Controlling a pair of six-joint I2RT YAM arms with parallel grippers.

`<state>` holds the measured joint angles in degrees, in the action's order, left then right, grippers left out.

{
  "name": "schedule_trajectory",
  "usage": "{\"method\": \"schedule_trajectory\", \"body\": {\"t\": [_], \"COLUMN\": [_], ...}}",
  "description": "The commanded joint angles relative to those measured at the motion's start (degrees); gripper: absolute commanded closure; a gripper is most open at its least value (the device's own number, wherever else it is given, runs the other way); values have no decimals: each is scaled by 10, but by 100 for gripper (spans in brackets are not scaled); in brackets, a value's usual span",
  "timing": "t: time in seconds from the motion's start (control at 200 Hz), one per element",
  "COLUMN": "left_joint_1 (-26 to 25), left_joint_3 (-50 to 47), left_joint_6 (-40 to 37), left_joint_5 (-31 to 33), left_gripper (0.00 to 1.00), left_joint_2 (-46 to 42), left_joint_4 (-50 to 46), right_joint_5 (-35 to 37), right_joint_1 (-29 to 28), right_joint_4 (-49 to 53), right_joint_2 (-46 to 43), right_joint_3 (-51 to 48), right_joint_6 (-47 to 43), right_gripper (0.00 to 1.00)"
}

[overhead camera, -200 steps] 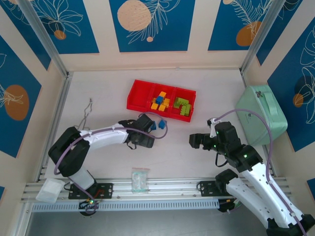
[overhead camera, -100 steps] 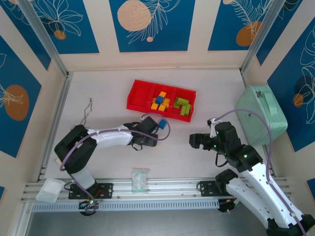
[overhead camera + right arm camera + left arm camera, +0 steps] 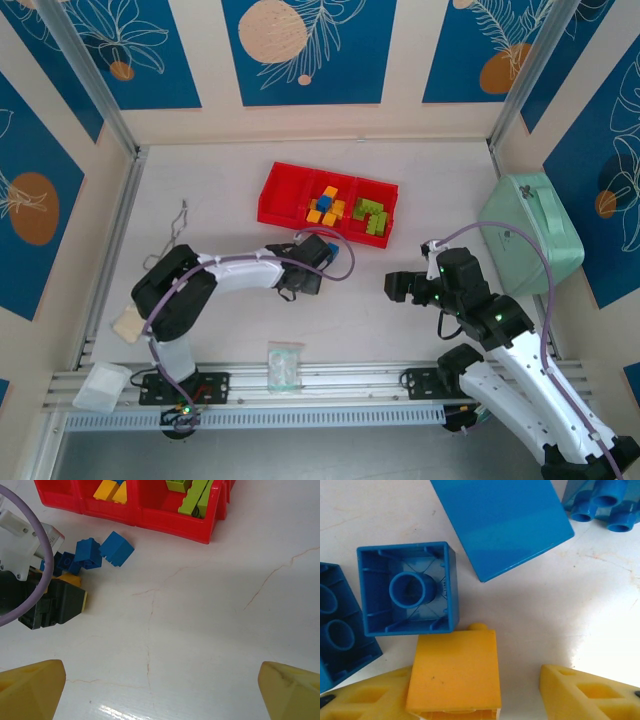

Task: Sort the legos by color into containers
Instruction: Pick up the lego from the center of the table, then place the lego in the container.

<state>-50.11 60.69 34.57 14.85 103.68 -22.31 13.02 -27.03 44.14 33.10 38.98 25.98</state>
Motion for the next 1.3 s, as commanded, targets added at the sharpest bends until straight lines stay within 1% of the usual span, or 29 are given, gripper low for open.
{"method": "schedule_trajectory", "body": {"t": [0.0, 0.16, 0.435, 0.67, 0.855, 0.98, 1.181, 1.296], "left_joint_1": [16, 22, 32, 33, 33, 36, 52, 67], "left_joint_3": [4, 0, -5, -23, -18, 5, 30, 54], "left_joint_6": [-7, -14, -16, -20, -36, -59, -72, -89], "left_joint_5": [2, 2, 1, -9, 3, 18, 1, -4], "left_gripper": [43, 52, 62, 72, 73, 73, 72, 72], "left_joint_2": [34, 31, 23, -21, -91, -128, -157, -155], "left_joint_4": [55, 65, 73, 87, 52, 15, -12, -14], "right_joint_5": [-11, -12, -11, -11, -11, -17, -24, -25], "right_joint_1": [1, 1, 3, 5, 8, 14, 21, 22], "right_joint_4": [-11, -13, -13, -13, -15, -17, -18, -18], "right_joint_2": [-2, 3, 6, 7, 9, 12, 13, 13], "right_joint_3": [4, 3, 3, 3, 3, 2, 2, 2], "right_joint_6": [6, 6, 5, 5, 4, 3, 4, 4], "right_gripper": [1, 1, 1, 1, 1, 1, 1, 1]}}
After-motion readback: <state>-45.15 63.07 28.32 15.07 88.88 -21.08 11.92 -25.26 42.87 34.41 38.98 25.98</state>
